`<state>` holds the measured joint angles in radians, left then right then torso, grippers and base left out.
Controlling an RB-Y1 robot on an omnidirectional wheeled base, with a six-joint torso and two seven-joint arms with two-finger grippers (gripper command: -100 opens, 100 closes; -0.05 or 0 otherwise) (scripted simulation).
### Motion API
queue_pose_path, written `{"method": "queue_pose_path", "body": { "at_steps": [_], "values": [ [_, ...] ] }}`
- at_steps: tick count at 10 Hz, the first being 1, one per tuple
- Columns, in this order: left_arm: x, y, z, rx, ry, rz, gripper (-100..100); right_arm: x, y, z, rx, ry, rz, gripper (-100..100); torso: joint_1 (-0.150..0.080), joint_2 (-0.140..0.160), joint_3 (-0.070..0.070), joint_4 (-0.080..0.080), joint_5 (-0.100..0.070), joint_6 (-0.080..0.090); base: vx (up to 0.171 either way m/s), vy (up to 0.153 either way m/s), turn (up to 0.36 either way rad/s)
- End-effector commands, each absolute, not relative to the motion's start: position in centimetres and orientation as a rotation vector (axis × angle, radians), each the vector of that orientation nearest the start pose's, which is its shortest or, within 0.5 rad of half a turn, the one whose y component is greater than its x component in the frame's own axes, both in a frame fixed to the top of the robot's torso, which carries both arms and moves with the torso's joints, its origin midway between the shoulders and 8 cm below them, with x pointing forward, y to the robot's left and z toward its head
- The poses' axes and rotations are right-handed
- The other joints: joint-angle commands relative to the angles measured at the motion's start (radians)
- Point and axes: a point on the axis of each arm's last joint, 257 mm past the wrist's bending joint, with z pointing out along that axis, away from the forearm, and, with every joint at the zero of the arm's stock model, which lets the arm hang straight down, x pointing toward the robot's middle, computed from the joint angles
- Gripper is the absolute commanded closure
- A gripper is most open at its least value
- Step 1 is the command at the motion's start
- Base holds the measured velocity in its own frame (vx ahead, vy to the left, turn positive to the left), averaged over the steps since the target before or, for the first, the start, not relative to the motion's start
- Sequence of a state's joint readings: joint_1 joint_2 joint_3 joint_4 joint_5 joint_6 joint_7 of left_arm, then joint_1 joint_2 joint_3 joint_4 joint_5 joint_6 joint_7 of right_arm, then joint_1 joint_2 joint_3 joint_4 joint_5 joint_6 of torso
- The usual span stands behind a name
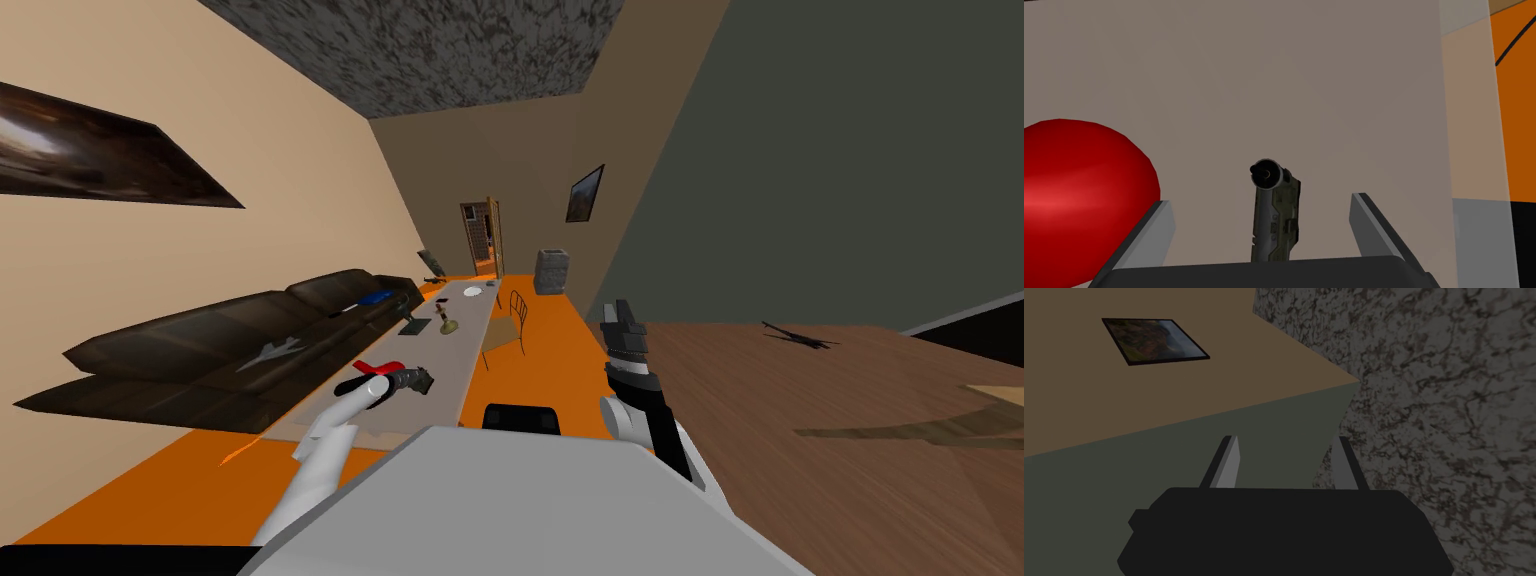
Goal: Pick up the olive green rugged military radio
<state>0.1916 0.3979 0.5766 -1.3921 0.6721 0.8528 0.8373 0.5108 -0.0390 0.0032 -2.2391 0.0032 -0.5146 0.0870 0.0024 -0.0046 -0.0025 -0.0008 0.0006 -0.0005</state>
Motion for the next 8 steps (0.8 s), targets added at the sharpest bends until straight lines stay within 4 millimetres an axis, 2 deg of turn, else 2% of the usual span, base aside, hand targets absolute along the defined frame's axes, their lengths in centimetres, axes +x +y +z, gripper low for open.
{"method": "queue_pose_path", "body": {
  "at_steps": [1,4,5,8],
  "values": [
    [29.8,56.9,-43.1,-2.815,-0.08,-0.849,-100,34.9,-27.7,0.5,0.622,0.692,1.212,0,0.0,0.0,0.0,0.0,0.0,0.0,0.043,0.021,-0.037],
    [25.9,57.3,-44.9,-2.92,-0.218,-0.739,-100,34.9,-27.7,0.5,0.622,0.692,1.212,0,-0.001,0.0,0.0,0.0,0.0,0.0,0.049,0.018,-0.111],
    [25.9,57.3,-44.9,-2.92,-0.218,-0.739,-100,34.9,-27.7,0.5,0.622,0.692,1.212,0,0.0,0.0,0.0,0.0,0.0,0.0,0.041,0.022,-0.042],
    [23.1,57.4,-45.9,-2.986,-0.321,-0.66,-100,34.9,-27.7,0.5,0.622,0.692,1.212,0,-0.001,0.001,0.0,0.0,0.0,0.0,0.04,0.014,-0.088]
  ]
}}
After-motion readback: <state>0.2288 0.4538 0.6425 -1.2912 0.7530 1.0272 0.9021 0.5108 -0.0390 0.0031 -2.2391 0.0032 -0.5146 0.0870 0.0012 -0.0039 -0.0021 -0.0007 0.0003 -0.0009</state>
